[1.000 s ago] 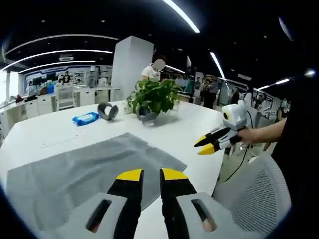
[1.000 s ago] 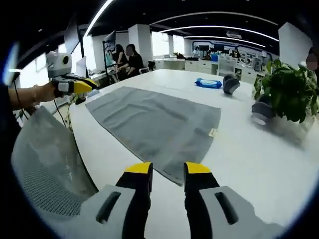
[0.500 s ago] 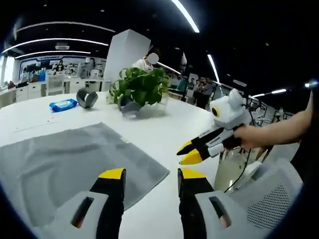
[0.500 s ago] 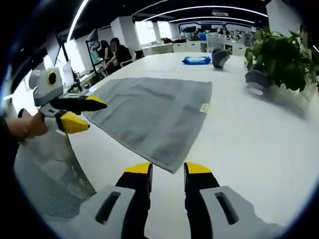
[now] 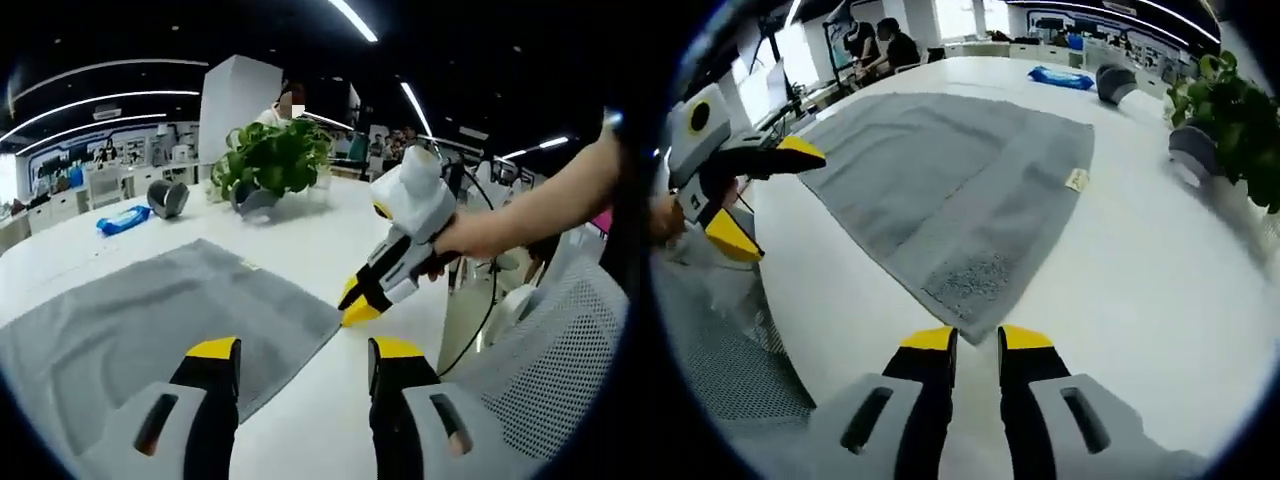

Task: Fold the towel on the table until its edges align and the towel forms a compact rectangular stack.

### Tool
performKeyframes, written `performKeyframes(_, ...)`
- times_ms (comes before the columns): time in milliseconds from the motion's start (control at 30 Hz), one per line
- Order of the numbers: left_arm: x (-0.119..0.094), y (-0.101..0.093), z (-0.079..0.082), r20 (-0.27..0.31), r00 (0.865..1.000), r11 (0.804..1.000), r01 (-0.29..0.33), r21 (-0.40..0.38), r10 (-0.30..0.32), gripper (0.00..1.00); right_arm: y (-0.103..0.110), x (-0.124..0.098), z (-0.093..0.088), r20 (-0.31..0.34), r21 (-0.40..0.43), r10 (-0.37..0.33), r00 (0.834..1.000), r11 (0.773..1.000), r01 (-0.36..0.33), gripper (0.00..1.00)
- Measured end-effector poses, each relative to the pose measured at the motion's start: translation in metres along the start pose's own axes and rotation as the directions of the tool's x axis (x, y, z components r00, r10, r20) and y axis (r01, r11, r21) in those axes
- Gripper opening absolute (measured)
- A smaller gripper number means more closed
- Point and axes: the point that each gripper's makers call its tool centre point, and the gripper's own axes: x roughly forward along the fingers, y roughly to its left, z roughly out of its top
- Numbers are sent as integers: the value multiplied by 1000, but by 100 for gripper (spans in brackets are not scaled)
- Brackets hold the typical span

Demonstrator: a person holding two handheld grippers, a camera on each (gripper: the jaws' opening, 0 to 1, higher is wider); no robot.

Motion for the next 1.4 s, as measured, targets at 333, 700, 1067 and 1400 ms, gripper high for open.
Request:
performKeyframes(333,5,-18,-1,-18,998,996,53,71,-52,49,12,-7,2,67,4,22,997,1000,-22,4)
performKeyframes(700,9,-41,-3,-45,993,956,113,269,-105,30,67,-38,23,152,43,145,978,987,-153,4)
performKeyframes(1067,13,-63,-30,-200,974,782,204,589,-104,23,110,-48,28,165,56,264,950,960,-276,3)
performKeyframes(1400,14,-62,-32,-206,977,658,194,727,-60,15,122,-50,24,144,80,323,935,939,-336,0)
